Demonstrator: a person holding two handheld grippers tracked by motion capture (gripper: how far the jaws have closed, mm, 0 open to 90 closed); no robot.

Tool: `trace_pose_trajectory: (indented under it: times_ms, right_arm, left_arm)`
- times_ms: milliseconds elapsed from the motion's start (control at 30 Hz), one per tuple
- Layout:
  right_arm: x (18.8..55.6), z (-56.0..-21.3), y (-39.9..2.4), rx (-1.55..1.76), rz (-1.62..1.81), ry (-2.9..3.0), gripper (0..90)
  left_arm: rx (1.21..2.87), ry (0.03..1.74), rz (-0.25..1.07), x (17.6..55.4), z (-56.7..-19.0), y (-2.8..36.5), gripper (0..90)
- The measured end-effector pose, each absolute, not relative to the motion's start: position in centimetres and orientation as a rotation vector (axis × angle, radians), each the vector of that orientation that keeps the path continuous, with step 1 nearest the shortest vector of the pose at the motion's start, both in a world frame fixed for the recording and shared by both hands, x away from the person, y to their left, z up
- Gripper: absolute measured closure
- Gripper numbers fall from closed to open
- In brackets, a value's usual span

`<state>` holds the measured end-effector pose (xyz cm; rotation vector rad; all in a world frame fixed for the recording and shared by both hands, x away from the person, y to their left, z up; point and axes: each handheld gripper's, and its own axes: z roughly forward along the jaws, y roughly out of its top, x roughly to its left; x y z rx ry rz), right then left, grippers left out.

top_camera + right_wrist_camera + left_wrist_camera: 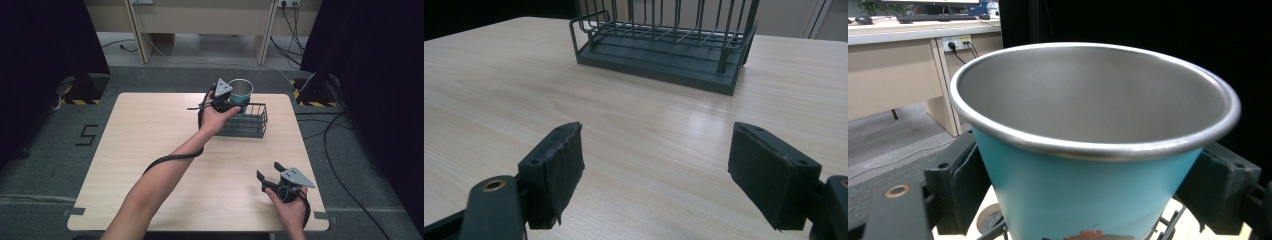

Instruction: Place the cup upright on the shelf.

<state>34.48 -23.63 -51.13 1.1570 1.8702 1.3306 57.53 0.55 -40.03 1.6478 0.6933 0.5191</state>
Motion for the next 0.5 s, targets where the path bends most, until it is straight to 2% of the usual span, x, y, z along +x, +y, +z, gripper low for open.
trace_pose_trajectory:
  times_ms: [500]
  right_arm:
    - [34.56,-51.13,-23.65,1.157,1.334,1.879,23.2]
  left_arm:
    - [1.660,0.724,0.527,57.80,-41.07,0.82,15.5]
